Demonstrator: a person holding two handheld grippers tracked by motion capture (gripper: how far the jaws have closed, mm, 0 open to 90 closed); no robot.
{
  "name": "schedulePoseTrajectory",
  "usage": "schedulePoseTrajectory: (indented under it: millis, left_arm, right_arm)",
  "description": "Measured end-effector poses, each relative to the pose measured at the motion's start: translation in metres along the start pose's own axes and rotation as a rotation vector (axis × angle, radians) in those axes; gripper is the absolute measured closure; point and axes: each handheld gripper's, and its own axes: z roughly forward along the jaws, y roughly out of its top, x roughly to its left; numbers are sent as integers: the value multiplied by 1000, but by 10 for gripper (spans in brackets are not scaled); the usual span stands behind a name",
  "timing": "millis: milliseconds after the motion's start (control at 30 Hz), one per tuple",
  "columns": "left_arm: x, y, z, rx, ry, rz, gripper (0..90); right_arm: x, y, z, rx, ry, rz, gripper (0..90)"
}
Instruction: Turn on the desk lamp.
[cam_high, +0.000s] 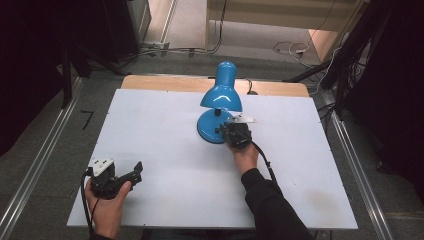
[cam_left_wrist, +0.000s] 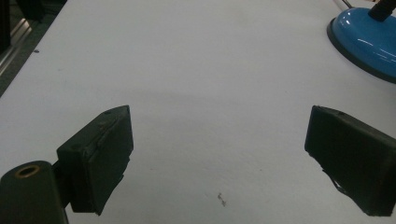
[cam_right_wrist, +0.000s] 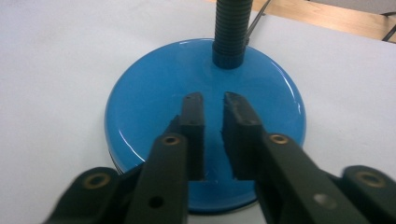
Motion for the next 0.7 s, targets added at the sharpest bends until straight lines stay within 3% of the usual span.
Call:
schedulePoseTrajectory:
  millis: [133,367,700]
  left_arm:
    - [0,0,-1,2,1,2,85]
    - [0,0,-1,1,-1,-1,85]
    - [1,0,-1,0,0,-1,85]
  right_arm:
    - [0,1,3,5,17,15,874]
    - [1,3,5,-1,37,35,877]
    - [-2,4,7,0,26,46,878]
